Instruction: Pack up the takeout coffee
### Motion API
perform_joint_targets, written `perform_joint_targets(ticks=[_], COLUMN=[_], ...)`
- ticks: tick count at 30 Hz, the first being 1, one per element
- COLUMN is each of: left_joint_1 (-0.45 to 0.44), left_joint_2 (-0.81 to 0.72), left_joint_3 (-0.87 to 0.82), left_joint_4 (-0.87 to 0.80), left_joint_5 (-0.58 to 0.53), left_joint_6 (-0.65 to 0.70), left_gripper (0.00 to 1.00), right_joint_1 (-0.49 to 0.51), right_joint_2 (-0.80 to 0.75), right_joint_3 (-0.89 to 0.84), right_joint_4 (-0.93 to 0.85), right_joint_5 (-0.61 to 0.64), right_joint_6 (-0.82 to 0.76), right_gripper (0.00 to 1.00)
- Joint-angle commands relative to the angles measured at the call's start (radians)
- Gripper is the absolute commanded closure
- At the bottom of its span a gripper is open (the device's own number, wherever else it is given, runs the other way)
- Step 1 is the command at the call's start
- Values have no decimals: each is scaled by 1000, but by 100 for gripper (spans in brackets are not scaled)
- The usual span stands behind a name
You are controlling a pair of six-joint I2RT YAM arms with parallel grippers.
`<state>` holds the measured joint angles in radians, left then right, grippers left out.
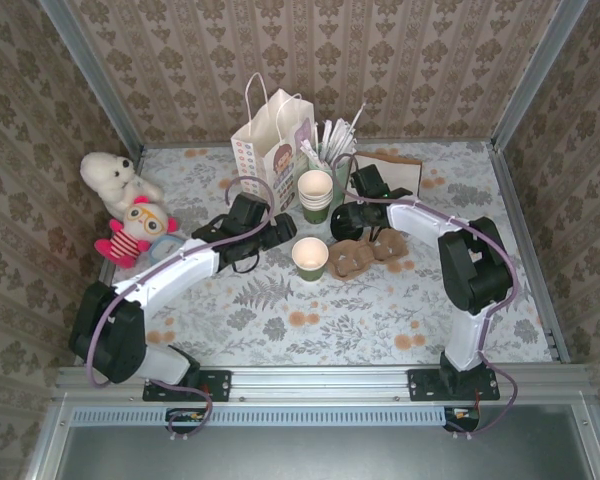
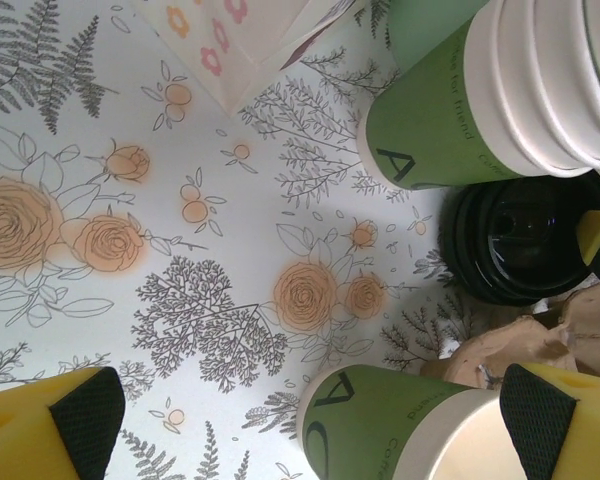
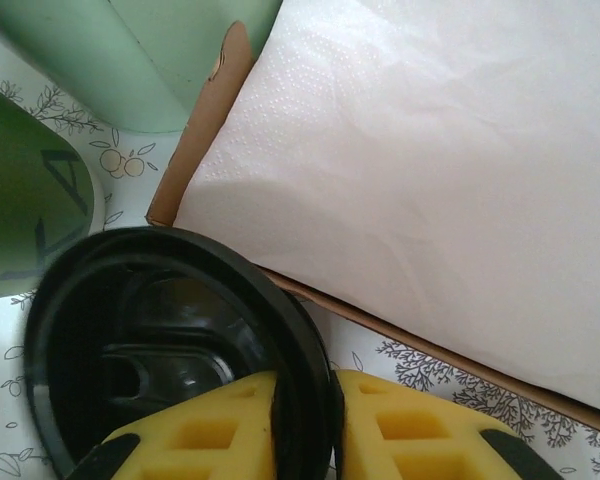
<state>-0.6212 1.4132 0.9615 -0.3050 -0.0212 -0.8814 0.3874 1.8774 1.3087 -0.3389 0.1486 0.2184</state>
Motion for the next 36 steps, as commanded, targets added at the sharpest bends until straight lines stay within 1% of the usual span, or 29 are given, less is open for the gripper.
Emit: perform_joint_targets(ticks=[1,3,9,13,16,19,22,24,29,33,36], left_joint_1=[2,2,2,2,0,-7,-20,-27,-33,-41,-47], left_joint_2=[16,19,14,0,-30,-55,-56,-43,6,31,50], left_joint_3=[36,37,34,25,15,31,76,112,198,228,248], left_joint_4=[-4,-5,-6,27,89,122,120,114,101,136,131], left_joint_5=[16,20,21,44,91,127,154,168,204,253,250], left_joint_6=[35,33,35,77,145,232,318,349,372,374,374], left_gripper=[0,0,0,0,0,0,0,0,4,7,11], right_joint_1=[6,6,8,17,45,86,135,170,229,262,275], right_joint_2=[-36,-32,-44,-99,-190,-288,-363,-398,-418,-399,-398], right_joint_3=[-20,-20,-22,-57,-125,-171,-175,-169,-106,-51,-31], right_joint_4=[4,6,16,50,126,174,177,176,119,66,55], right_joint_5=[22,22,19,54,112,165,238,254,278,317,319], right_joint_6=[2,1,1,-15,-63,-98,-105,-98,-58,-48,-33], right_gripper=[76,84,91,90,91,91,91,91,91,91,90])
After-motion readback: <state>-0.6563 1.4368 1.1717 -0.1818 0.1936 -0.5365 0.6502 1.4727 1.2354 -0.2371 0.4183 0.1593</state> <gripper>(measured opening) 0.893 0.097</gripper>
